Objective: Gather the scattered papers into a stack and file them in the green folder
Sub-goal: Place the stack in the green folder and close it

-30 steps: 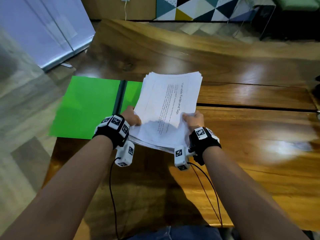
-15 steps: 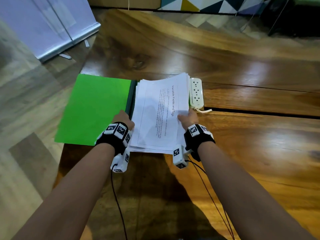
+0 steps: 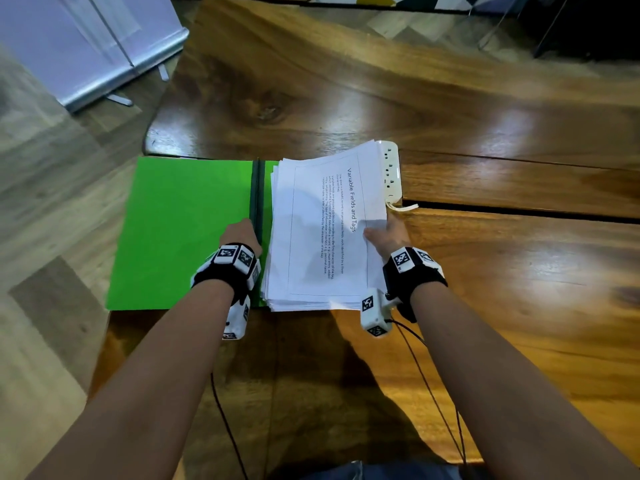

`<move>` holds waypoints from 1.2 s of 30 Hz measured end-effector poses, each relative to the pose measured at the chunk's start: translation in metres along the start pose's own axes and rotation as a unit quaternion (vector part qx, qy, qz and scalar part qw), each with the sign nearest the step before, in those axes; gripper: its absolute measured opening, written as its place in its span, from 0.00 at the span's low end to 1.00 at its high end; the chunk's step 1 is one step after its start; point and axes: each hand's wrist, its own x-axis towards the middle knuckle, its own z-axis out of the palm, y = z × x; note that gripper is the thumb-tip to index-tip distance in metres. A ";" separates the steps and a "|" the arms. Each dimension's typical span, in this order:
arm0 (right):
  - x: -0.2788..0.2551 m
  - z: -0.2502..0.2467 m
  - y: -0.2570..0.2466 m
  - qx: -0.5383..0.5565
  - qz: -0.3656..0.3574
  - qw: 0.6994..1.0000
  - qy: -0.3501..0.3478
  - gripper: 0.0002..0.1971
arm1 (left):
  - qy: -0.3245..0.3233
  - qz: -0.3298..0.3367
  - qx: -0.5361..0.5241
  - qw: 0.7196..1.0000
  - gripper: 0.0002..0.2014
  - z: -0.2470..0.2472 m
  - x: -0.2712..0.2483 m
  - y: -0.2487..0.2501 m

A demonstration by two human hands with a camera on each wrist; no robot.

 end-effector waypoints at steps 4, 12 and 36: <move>-0.006 -0.009 0.014 -0.008 0.017 1.000 -0.014 0.31 | -0.015 0.007 -0.014 1.000 0.17 0.014 -0.018 0.000; -0.024 -0.032 0.062 0.051 0.055 0.997 -0.036 0.37 | -0.031 0.016 -0.027 0.999 0.16 0.036 -0.050 -0.009; -0.047 -0.079 0.098 -0.048 0.031 0.998 0.015 0.29 | -0.056 0.032 -0.100 0.993 0.19 0.078 -0.102 0.045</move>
